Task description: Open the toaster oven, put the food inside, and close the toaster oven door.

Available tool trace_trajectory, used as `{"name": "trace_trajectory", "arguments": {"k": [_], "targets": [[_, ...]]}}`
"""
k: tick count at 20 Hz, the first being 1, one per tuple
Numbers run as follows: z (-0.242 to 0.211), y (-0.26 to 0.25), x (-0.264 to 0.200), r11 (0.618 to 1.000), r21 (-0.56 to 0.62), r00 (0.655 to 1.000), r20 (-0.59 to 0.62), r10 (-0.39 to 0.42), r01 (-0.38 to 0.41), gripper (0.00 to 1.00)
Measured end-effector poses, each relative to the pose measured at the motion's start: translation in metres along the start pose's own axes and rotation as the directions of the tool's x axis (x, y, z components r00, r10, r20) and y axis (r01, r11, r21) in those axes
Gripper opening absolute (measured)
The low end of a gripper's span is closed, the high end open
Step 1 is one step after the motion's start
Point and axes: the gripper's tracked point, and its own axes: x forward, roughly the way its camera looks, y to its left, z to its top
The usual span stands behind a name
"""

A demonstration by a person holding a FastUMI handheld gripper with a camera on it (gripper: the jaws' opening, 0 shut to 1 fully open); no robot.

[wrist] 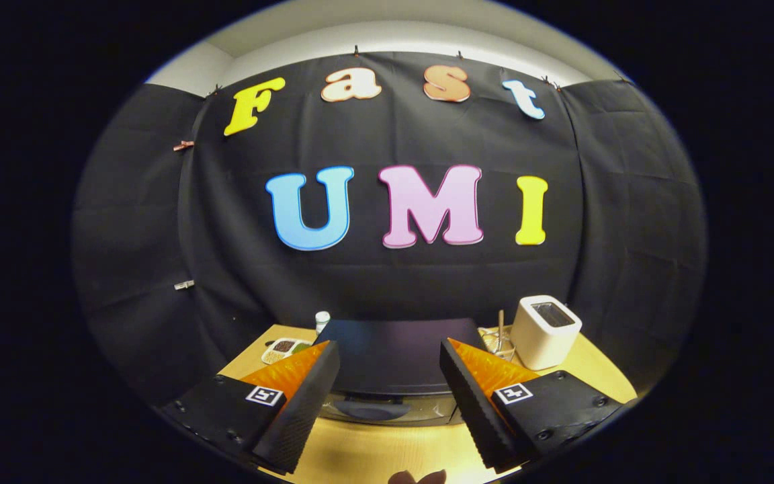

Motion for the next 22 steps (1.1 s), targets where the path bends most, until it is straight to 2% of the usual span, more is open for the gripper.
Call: {"name": "trace_trajectory", "arguments": {"k": [6,12,17,22], "targets": [[-0.084,0.011,0.043,1.0,-0.005,0.984,-0.175,-0.016,0.015,0.98],[-0.132,0.011,0.078,0.998,0.031,0.953,-0.299,-0.047,0.058,0.99],[-0.14,0.007,0.09,0.994,-0.017,0.948,-0.3,-0.105,0.104,0.99],[-0.148,0.011,0.073,0.996,-0.022,0.95,-0.3,-0.089,0.086,1.0]]}}
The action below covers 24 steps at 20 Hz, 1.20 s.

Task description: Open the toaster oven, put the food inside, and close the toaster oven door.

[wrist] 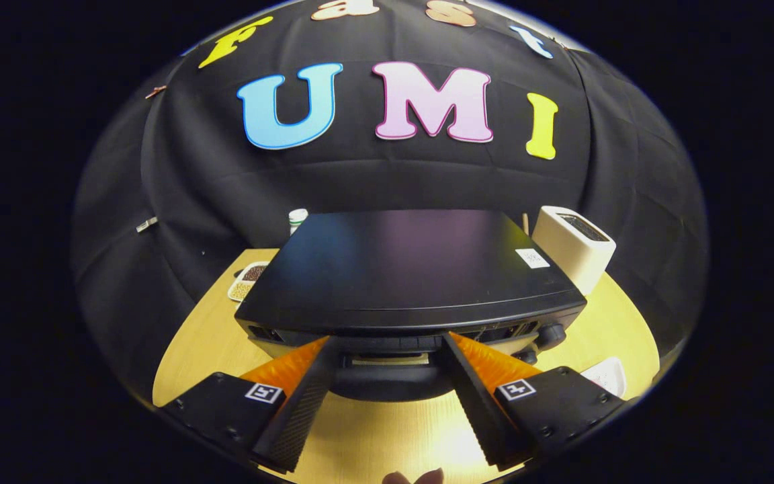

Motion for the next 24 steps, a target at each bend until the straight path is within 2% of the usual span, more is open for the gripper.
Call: {"name": "trace_trajectory", "arguments": {"k": [16,20,24], "targets": [[-0.069,-0.001,-0.042,1.0,-0.022,0.999,-0.05,-0.005,0.004,0.99],[-0.091,-0.001,-0.048,1.0,-0.031,0.995,-0.103,-0.01,0.007,0.99],[-0.13,-0.003,-0.049,1.0,-0.017,0.978,-0.209,-0.003,-0.001,0.99]]}}
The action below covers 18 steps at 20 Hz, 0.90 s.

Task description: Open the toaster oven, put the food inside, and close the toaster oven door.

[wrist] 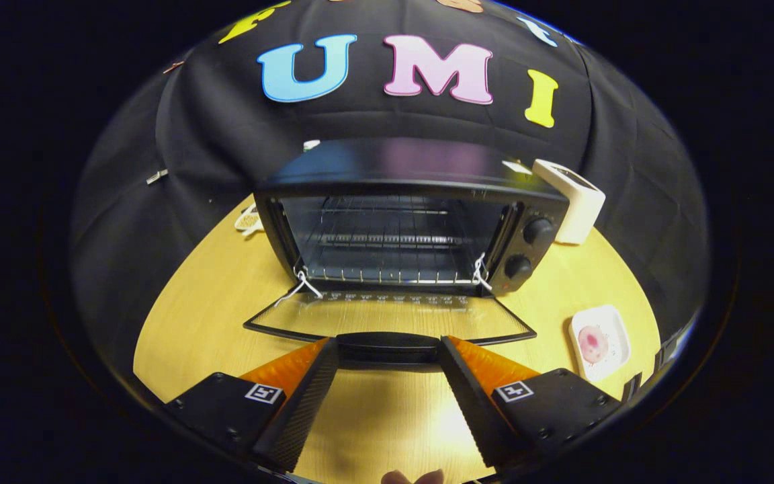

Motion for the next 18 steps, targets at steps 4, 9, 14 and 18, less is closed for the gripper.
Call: {"name": "trace_trajectory", "arguments": {"k": [4,9,14,18], "targets": [[-0.036,-0.006,0.014,1.0,0.0,0.994,-0.107,0.012,-0.012,0.99],[-0.047,-0.008,0.01,0.999,0.002,0.988,-0.148,0.051,-0.051,0.99],[-0.026,-0.016,-0.014,0.989,0.004,0.982,-0.119,0.144,-0.145,0.99],[-0.002,-0.05,-0.042,0.984,0.011,0.981,-0.069,0.18,-0.18,0.99]]}}
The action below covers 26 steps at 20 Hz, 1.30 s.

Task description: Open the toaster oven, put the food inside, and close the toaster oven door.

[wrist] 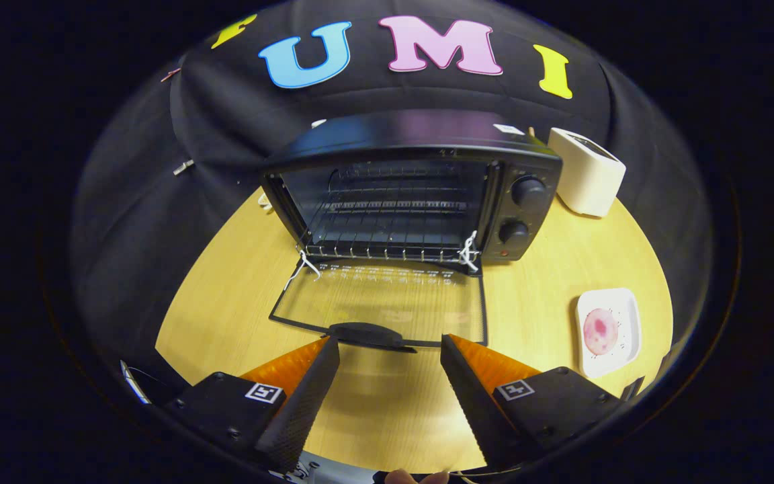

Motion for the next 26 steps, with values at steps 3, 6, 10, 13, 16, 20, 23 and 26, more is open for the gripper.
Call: {"name": "trace_trajectory", "arguments": {"k": [3,6,10,13,16,20,23,26], "targets": [[0.016,-0.036,-0.027,1.0,0.011,0.999,0.04,-0.001,0.001,0.99],[0.03,-0.081,-0.05,0.999,0.041,0.998,0.063,-0.018,0.015,0.99],[0.039,-0.149,-0.072,0.996,0.078,0.997,0.052,-0.053,0.049,1.0],[0.041,-0.203,-0.083,0.994,0.069,0.995,0.043,-0.092,0.089,1.0],[0.036,-0.251,-0.088,0.99,0.064,0.991,0.029,-0.127,0.125,1.0],[0.026,-0.292,-0.084,0.99,0.071,0.993,-0.026,-0.118,0.12,1.0],[0.009,-0.317,-0.07,0.993,0.057,0.989,-0.108,-0.1,0.107,1.0],[-0.006,-0.335,-0.056,0.995,0.053,0.98,-0.183,-0.075,0.086,1.0]]}}
